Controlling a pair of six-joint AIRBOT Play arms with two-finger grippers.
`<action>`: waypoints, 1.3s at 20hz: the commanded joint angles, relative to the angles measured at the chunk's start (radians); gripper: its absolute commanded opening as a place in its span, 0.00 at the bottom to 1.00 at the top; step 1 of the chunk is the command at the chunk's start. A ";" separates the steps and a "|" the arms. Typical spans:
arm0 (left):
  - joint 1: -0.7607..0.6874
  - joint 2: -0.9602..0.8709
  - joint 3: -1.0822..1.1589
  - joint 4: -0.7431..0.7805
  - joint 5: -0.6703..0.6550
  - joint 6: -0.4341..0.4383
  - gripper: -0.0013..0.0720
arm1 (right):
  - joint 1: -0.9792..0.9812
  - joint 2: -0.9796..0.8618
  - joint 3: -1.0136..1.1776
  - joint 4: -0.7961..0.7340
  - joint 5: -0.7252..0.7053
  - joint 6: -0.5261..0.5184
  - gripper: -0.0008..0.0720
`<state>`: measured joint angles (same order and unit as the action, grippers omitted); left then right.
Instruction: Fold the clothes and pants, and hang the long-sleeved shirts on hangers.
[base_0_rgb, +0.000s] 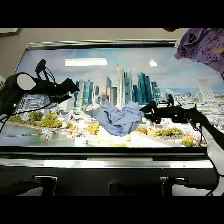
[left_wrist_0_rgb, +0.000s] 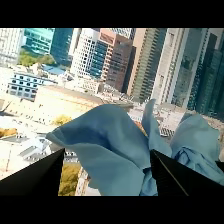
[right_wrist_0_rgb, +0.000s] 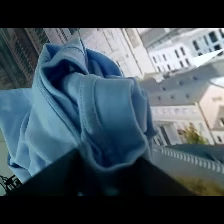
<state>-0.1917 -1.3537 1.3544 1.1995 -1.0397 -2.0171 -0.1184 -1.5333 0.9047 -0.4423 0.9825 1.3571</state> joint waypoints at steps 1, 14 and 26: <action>0.040 0.000 -0.009 0.044 -0.062 -0.010 0.86 | 0.034 -0.025 -0.001 0.045 -0.058 -0.015 0.12; 0.058 -0.142 -0.421 -0.577 0.306 0.488 0.86 | 0.035 0.090 0.002 -0.121 0.029 0.020 0.06; -0.074 -0.312 -0.334 -0.782 0.497 0.492 0.57 | 0.035 0.093 0.002 -0.131 0.092 0.015 0.06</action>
<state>-0.2401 -1.6215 0.9779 0.4660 -0.5648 -1.5291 -0.0845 -1.4429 0.9062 -0.5709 1.0576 1.3773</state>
